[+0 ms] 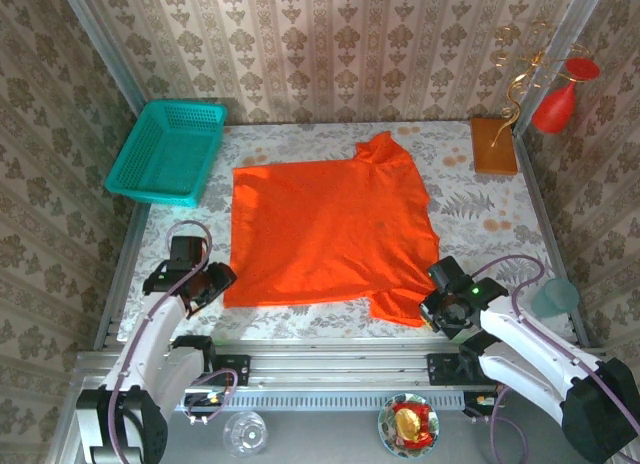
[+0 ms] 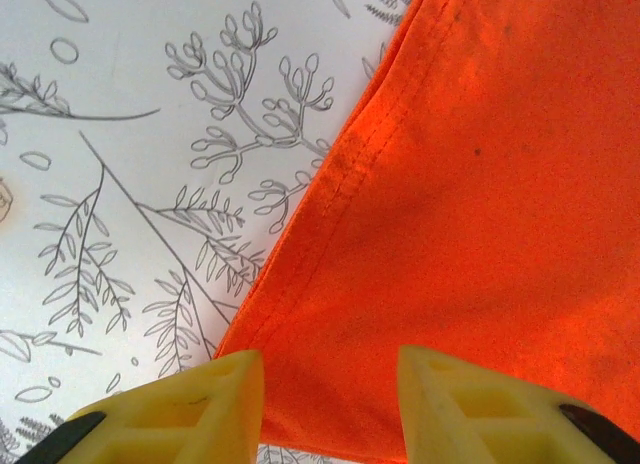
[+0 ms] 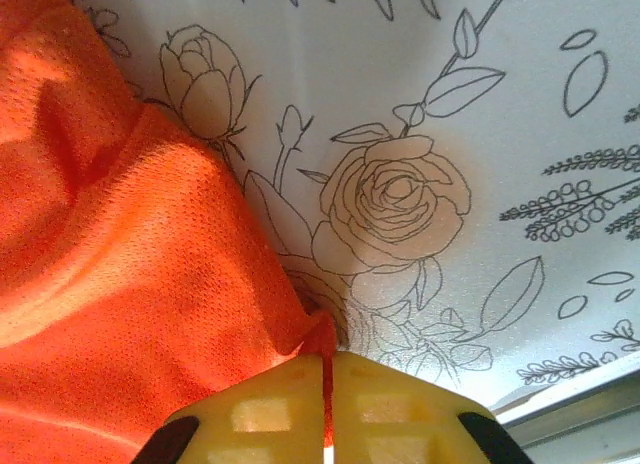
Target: Fold the inside-out t-shirt
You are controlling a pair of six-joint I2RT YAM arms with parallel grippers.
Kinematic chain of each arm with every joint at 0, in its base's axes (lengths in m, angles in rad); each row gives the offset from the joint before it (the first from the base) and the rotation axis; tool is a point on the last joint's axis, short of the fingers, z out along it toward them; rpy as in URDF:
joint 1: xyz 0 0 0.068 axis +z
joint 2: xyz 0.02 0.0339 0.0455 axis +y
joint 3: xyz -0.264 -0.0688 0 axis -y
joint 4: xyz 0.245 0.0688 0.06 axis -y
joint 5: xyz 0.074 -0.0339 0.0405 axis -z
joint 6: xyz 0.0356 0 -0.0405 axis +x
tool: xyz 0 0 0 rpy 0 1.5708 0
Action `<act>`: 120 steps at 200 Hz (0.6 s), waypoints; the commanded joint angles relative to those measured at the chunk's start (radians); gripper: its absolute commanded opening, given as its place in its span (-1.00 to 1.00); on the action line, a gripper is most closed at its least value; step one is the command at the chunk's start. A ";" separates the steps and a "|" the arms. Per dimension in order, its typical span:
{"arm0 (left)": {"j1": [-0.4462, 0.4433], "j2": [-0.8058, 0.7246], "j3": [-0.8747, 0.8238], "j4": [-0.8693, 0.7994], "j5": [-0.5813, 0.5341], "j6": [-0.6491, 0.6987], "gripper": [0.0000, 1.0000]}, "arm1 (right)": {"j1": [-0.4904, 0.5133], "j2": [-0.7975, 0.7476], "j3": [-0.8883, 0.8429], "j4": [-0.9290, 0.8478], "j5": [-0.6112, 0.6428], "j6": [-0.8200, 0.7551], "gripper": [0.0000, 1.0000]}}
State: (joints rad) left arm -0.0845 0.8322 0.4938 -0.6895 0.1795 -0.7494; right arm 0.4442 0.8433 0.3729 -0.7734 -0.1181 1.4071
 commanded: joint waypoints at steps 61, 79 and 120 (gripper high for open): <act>-0.160 0.035 0.025 -0.203 -0.205 -0.167 -0.25 | 0.005 -0.016 0.065 -0.021 0.031 0.003 -1.00; -0.187 0.078 0.025 -0.209 -0.233 -0.180 -0.30 | 0.005 -0.019 0.074 -0.029 0.036 0.001 -1.00; -0.196 0.143 -0.004 -0.133 -0.210 -0.179 -0.39 | 0.005 -0.029 0.085 -0.042 0.041 0.001 -1.00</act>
State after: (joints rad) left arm -0.2745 0.9565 0.4938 -0.8398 -0.0101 -0.8997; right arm 0.4442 0.8291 0.4274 -0.7666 -0.1112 1.4101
